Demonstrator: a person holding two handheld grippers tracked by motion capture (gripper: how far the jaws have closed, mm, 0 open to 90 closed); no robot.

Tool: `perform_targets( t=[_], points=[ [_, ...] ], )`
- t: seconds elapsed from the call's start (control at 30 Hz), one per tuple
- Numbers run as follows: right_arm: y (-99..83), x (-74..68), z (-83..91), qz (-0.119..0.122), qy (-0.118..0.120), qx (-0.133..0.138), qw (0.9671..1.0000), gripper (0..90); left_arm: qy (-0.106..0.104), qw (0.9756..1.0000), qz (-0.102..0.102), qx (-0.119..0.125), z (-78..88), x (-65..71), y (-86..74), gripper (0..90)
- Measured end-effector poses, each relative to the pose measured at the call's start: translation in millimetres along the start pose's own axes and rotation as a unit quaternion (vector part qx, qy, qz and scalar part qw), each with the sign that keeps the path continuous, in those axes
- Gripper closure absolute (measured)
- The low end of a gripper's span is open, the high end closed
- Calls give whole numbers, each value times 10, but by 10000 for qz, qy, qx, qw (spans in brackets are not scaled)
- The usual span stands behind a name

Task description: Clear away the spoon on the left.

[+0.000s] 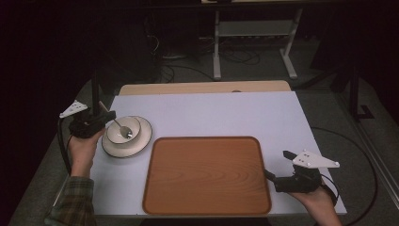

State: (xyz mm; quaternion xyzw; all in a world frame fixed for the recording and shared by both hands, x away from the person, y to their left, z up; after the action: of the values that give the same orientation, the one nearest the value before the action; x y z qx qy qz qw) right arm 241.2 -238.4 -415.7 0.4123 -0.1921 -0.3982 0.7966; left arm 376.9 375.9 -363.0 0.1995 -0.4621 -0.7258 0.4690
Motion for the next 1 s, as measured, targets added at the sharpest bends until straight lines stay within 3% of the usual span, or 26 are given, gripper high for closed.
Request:
perform_targets(
  t=[0.37, 1.0],
  points=[
    [-1, 4, 4, -4, 8, 5, 10000, 44, -88, 9998, -191, 37, 101, 109, 114, 886],
    [-2, 9, 11, -3, 10, 9, 10000, 45, -467, 9978, -459, 90, 183, 389, 288, 886]
  ],
)
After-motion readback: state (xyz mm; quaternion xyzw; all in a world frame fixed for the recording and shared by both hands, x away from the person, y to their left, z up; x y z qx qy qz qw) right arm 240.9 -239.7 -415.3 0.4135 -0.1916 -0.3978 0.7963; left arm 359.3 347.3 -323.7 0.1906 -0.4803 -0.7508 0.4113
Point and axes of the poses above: each handheld gripper's, and its own axes: z roughly backward along the jaws, y roughly out of its top, x roughly to its right, the point moved 1 cm from there along -z, roughly forward along the jaws, and after that the axes turned 7 degrees about -x, right-handed, at the moved point
